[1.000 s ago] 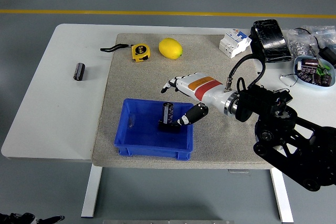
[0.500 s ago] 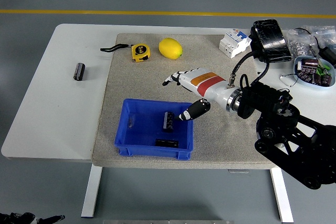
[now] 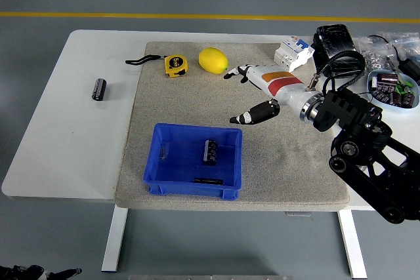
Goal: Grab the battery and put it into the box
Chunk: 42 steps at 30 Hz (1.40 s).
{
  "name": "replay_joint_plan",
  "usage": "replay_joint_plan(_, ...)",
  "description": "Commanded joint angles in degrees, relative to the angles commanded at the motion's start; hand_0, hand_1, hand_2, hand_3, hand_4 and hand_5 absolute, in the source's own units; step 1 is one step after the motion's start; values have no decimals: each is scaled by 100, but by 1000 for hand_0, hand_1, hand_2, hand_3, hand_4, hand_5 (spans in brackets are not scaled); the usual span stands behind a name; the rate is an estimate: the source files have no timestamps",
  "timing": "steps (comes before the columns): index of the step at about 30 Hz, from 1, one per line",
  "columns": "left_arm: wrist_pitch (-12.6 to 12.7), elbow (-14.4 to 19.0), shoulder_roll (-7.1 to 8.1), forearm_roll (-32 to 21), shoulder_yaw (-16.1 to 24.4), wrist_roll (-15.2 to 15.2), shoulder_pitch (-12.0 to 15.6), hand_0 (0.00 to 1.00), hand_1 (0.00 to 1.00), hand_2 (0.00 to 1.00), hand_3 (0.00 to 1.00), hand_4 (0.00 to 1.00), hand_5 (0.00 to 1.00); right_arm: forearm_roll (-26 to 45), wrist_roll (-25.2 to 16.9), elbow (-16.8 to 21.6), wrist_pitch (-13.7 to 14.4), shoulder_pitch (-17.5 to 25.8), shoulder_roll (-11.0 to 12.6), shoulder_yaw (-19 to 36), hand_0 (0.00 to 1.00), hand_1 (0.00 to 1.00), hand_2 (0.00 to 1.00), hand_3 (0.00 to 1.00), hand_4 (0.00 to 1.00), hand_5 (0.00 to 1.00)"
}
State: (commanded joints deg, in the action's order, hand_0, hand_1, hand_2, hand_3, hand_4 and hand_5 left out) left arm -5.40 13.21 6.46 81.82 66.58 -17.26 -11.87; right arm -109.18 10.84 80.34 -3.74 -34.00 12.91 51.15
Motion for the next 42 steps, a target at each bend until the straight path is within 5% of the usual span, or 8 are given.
replay_joint_plan(6,14,-3,-12,-12,1,4,7,786,804,837,696,768,673,412,-174,-579,396,174,118,578,662,673,764,766,988,384)
replay_joint_plan(13,18,-15,-20,20,30,19,13,788,805,836,696,769,675,68,-567,-627,47,467,476,659,668,683,763,781,995,369)
replay_joint_plan(20,19,-21,-27,49,38,31,8,788,806,836,695,768,674,-22,-795,-723,22,686,624,488,669,682,760,775,994,369)
replay_joint_plan(42,-12,-27,-34,257,148,41,34,790,807,837,696,767,673,-107,-1064,-1636,199,843,505,381,663,671,735,741,943,387)
